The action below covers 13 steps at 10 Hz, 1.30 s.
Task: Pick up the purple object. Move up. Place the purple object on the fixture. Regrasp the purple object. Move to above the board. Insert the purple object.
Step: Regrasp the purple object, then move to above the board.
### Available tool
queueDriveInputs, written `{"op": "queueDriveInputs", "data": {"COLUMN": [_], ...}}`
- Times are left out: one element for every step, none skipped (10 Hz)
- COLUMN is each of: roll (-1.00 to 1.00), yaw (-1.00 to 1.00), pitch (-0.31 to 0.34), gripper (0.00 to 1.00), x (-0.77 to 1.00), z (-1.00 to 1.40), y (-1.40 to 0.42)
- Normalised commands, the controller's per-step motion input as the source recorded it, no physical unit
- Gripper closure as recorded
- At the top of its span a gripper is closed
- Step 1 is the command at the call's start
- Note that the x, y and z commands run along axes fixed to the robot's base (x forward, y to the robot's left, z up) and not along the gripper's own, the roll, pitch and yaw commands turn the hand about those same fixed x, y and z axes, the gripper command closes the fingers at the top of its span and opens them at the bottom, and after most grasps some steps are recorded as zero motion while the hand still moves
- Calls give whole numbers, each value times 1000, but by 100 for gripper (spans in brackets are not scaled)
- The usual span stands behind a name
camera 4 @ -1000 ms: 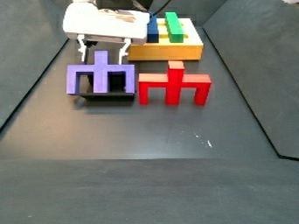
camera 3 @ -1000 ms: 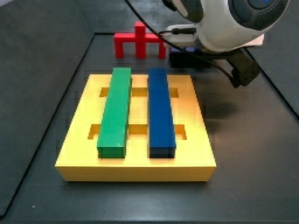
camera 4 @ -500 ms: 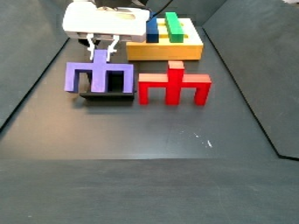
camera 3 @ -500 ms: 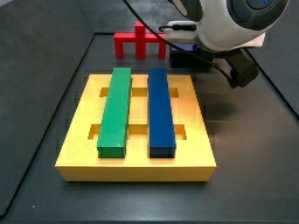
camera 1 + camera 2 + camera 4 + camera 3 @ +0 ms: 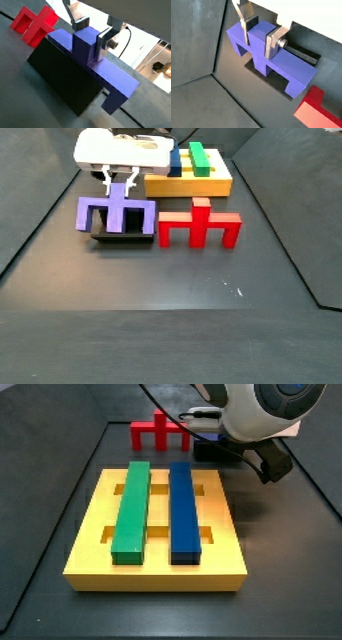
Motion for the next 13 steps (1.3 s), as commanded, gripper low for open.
{"op": "queueDriveInputs", "data": {"roll": [0, 0, 0, 0, 0, 0, 0, 0, 0, 0, 0, -36, -117], "yaw": [0, 0, 0, 0, 0, 0, 0, 0, 0, 0, 0, -34, -38], "pitch": [0, 0, 0, 0, 0, 0, 0, 0, 0, 0, 0, 136, 122], "gripper": [100, 100, 100, 100, 100, 100, 100, 100, 100, 100, 100, 100, 100], "x": [0, 0, 0, 0, 0, 0, 0, 0, 0, 0, 0, -51, -93], "z": [0, 0, 0, 0, 0, 0, 0, 0, 0, 0, 1400, 1400, 1400], "y": [0, 0, 0, 0, 0, 0, 0, 0, 0, 0, 0, -44, -30]}}
